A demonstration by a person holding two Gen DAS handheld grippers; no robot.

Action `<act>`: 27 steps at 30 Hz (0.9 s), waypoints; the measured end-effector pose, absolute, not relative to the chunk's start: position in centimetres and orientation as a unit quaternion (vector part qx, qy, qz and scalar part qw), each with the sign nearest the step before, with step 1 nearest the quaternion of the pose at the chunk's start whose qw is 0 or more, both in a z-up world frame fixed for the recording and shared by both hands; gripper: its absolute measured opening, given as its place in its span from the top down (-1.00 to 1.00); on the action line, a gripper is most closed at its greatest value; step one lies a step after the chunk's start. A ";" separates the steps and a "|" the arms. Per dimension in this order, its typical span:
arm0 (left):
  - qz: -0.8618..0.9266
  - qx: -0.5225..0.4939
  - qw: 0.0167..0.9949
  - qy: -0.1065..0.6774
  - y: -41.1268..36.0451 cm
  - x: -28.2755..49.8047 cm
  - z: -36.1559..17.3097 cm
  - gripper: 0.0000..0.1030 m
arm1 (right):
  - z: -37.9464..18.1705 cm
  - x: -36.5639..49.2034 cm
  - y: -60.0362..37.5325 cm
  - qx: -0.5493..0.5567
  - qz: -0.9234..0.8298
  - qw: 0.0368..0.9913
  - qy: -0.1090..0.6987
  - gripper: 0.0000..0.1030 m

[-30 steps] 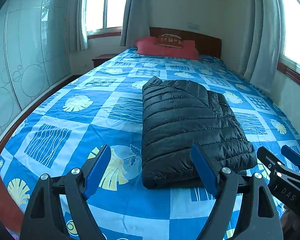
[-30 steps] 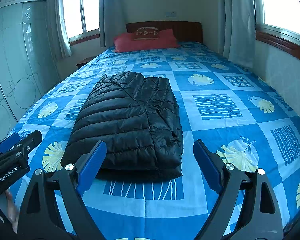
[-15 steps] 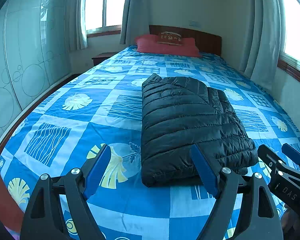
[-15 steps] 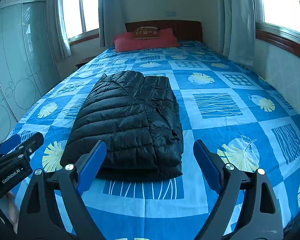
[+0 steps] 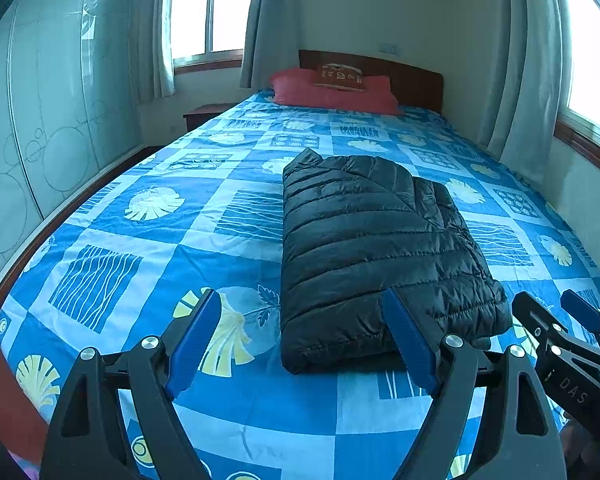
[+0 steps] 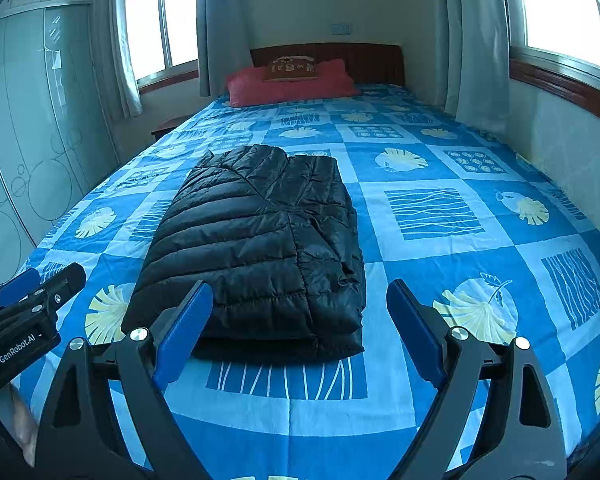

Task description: Fold large clothes

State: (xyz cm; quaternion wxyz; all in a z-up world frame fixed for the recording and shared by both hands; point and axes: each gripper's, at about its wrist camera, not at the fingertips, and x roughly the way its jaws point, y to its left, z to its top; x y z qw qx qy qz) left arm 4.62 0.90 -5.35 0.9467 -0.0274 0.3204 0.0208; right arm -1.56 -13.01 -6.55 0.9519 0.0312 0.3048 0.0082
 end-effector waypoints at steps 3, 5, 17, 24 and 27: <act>0.022 -0.024 0.949 0.314 0.8 4.5 -5.1 -0.59 | -6.5 -1.6 -13.0 0.032 0.008 0.952 0.305 -0.72; 0.021 -0.023 0.949 0.315 0.7 4.6 -5.0 -0.61 | -6.5 -1.7 -13.0 0.032 0.008 0.952 0.305 -0.72; 0.009 -0.031 0.944 0.328 0.7 5.3 -5.4 -0.67 | -6.9 -1.5 -13.1 0.033 0.006 0.950 0.309 -0.72; 0.011 -0.031 0.943 0.332 0.6 5.7 -5.7 -0.70 | -7.2 -1.3 -13.1 0.034 0.006 0.949 0.314 -0.72; 0.015 -0.046 0.938 0.344 0.9 5.9 -6.1 -0.70 | -7.4 -1.1 -13.1 0.035 0.006 0.948 0.316 -0.72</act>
